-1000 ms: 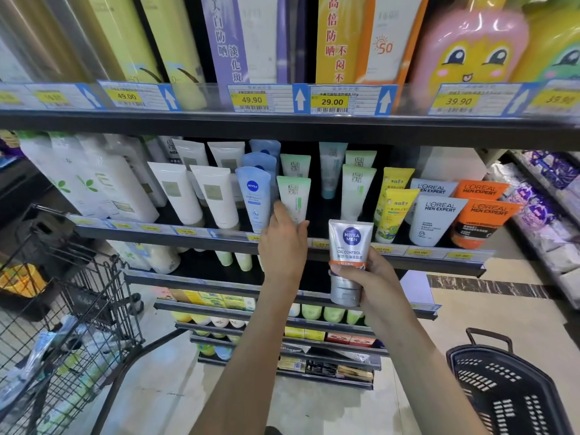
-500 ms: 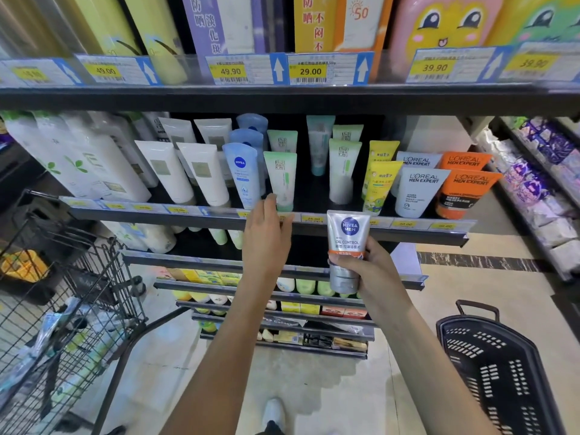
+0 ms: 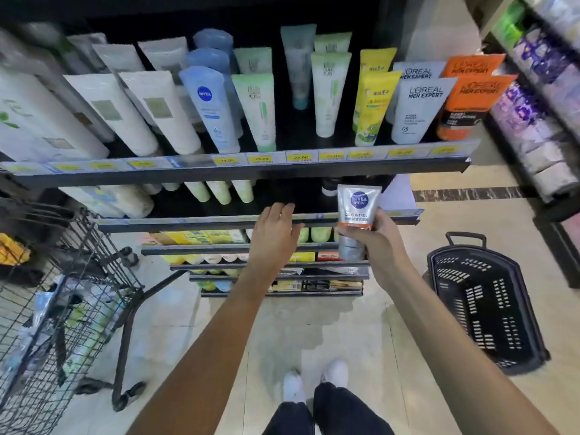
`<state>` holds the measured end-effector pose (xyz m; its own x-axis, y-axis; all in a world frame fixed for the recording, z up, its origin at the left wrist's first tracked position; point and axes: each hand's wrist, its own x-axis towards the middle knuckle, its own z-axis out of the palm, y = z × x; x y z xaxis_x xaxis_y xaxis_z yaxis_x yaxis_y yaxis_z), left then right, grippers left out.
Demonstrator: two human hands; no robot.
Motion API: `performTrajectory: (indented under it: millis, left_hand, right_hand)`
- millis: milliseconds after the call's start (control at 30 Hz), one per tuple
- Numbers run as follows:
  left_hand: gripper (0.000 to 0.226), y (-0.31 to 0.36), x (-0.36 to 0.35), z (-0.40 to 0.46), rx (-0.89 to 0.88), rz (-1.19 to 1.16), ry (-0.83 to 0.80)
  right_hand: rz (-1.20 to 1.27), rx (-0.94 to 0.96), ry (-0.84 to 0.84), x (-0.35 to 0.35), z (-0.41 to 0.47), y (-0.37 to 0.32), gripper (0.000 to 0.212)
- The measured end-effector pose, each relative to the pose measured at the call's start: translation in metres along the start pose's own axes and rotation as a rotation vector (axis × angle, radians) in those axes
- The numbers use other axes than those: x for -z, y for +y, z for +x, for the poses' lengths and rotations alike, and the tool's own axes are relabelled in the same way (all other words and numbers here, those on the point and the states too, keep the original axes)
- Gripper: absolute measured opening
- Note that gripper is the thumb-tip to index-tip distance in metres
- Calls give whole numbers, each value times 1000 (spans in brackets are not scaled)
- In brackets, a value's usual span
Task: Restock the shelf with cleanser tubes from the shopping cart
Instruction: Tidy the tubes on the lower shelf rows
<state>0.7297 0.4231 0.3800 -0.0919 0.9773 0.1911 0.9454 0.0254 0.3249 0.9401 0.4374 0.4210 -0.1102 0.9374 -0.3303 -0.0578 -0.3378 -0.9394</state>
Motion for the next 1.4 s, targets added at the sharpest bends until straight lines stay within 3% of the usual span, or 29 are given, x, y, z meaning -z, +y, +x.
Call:
performTrajectory:
  millis: [100, 400, 767, 1067, 1233, 1400]
  left_hand:
    - [53, -5, -28, 13, -38, 35, -120]
    - [57, -18, -92, 52, -138, 163, -228]
    - [39, -18, -119, 65, -182, 140, -94]
    - [38, -22, -127, 62, -163, 85, 8]
    - [38, -23, -131, 61, -153, 70, 47]
    - [39, -23, -130, 61, -149, 57, 55]
  right_hand:
    - [-12, 5, 65, 2, 14, 12, 65]
    - [-64, 76, 214, 20, 49, 56, 67]
    - [-200, 263, 229, 34, 99, 43, 41]
    - [-238, 376, 237, 40, 147, 32, 60]
    - [-418, 340, 263, 42, 178, 38, 72]
    - [-624, 295, 244, 45, 180, 35, 65]
